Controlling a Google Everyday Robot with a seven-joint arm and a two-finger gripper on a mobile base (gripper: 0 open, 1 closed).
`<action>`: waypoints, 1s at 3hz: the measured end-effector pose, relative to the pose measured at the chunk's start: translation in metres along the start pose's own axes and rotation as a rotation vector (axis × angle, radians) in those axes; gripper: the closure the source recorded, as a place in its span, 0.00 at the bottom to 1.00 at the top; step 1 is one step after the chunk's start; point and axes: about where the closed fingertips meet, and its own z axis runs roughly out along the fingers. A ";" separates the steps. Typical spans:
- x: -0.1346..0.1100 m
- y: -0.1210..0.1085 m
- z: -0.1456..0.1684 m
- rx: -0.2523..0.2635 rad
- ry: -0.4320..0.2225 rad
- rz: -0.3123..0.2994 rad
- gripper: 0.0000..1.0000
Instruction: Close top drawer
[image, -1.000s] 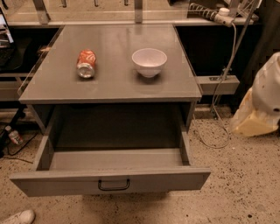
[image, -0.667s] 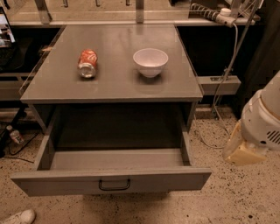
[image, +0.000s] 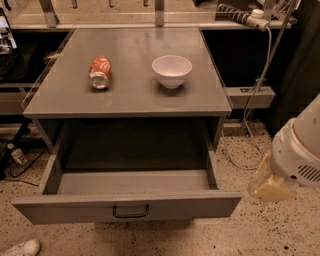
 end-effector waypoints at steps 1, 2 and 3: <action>-0.003 0.022 0.044 -0.065 -0.029 0.049 1.00; -0.010 0.035 0.083 -0.116 -0.029 0.077 1.00; -0.009 0.036 0.085 -0.117 -0.027 0.078 1.00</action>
Offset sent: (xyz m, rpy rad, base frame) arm -0.0335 0.0610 -0.1220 0.1025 0.1733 -0.0772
